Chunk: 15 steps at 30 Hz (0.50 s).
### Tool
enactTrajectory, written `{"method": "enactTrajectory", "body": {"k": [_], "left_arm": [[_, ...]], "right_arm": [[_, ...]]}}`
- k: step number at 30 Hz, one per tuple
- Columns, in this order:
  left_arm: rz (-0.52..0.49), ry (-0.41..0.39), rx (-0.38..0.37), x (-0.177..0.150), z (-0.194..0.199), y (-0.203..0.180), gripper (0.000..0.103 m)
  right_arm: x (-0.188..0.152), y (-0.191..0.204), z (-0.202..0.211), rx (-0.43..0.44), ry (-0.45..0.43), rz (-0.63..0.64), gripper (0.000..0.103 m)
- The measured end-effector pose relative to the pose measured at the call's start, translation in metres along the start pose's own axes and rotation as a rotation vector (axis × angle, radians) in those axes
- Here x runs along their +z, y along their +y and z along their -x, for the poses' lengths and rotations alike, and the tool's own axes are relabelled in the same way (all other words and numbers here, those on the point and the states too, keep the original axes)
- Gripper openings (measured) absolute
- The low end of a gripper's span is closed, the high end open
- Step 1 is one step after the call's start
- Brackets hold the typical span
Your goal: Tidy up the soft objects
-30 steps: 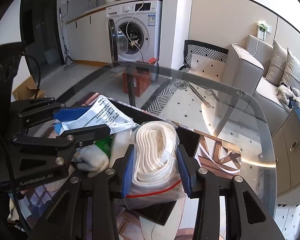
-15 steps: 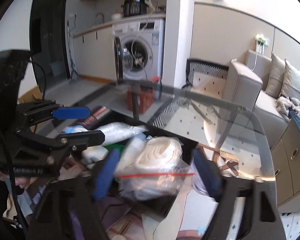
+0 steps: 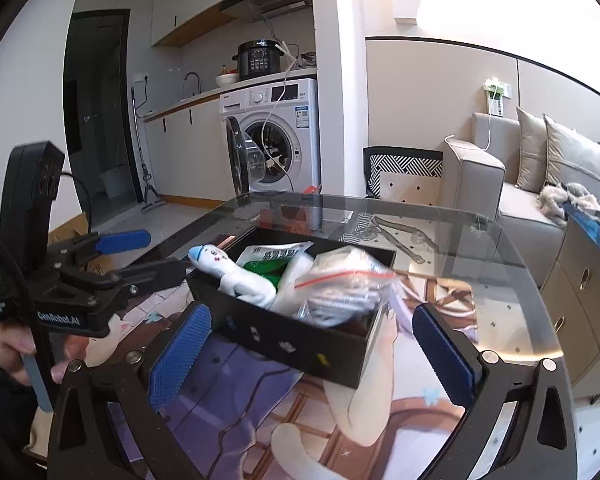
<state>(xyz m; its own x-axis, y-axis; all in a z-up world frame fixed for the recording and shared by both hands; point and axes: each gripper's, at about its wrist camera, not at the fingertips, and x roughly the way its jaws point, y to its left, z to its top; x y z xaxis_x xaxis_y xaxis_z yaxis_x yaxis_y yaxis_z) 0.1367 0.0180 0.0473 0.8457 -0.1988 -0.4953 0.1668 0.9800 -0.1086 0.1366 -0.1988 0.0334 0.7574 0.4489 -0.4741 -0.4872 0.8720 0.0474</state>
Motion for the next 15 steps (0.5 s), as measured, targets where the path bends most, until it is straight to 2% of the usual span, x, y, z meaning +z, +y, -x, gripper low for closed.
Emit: {"method": "enactTrajectory", "body": {"k": [2, 6, 15], "left_arm": [[0.008, -0.015, 0.025, -0.009, 0.0, -0.001, 0.103], [0.021, -0.012, 0.014, -0.018, -0.004, 0.002, 0.103], [0.033, -0.027, 0.052, -0.03, -0.01, 0.004, 0.103]], "right_arm": [[-0.005, 0.001, 0.001, -0.001, -0.005, -0.014, 0.103], [-0.012, 0.001, -0.001, -0.004, -0.004, -0.027, 0.103], [-0.027, 0.001, -0.005, -0.015, 0.001, -0.045, 0.103]]}}
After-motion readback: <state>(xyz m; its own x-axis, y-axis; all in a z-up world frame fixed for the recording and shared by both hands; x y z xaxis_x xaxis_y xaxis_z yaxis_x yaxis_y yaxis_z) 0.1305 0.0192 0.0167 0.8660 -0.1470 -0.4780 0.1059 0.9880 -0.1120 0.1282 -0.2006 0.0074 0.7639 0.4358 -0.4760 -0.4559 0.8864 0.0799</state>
